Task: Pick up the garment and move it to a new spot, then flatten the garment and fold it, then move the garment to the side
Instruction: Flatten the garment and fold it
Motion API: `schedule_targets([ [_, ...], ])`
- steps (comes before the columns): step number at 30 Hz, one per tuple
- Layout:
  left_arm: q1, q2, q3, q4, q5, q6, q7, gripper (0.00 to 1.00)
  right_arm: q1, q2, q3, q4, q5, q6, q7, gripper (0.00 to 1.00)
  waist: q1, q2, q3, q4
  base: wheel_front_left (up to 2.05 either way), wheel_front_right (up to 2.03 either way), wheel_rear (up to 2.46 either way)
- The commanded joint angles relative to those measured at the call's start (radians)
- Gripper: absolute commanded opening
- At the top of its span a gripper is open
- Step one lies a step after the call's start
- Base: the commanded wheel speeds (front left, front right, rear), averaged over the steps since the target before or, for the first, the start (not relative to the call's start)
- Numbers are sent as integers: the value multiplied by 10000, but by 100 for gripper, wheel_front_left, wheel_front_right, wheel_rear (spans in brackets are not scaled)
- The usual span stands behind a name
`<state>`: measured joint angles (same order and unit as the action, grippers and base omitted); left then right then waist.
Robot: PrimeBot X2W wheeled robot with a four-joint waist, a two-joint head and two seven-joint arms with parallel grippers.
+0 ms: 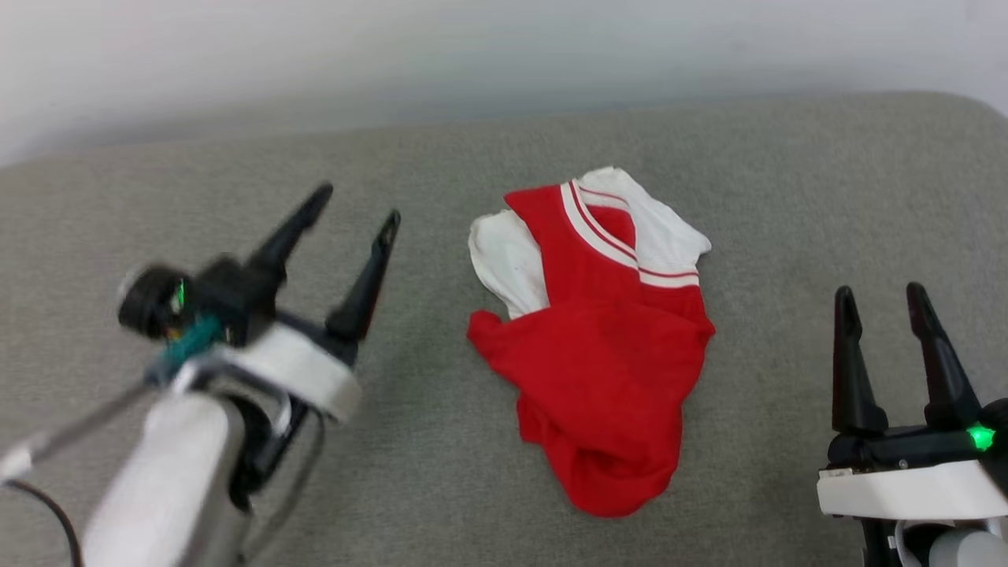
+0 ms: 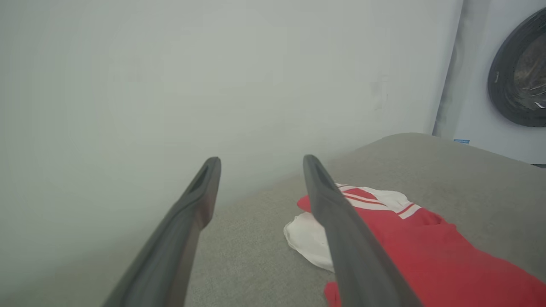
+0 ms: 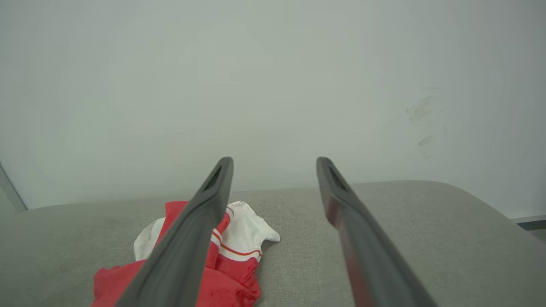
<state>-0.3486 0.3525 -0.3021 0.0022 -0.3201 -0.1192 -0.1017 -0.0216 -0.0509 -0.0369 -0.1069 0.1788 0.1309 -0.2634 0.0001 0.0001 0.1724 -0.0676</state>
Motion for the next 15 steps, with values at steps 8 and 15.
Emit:
schedule_targets([
  [8,-3934,1525,-1438,922,-2040,-96,3825,100,-708,14,-29,-192,242,-3,-20,100,-1,-1,1833,-1091,0,0,0],
  [15,-5862,2329,-2844,1897,-4037,-103,7358,100,-995,14,124,84,450,-3,-20,100,-1,-1,2553,-1528,0,0,0],
])
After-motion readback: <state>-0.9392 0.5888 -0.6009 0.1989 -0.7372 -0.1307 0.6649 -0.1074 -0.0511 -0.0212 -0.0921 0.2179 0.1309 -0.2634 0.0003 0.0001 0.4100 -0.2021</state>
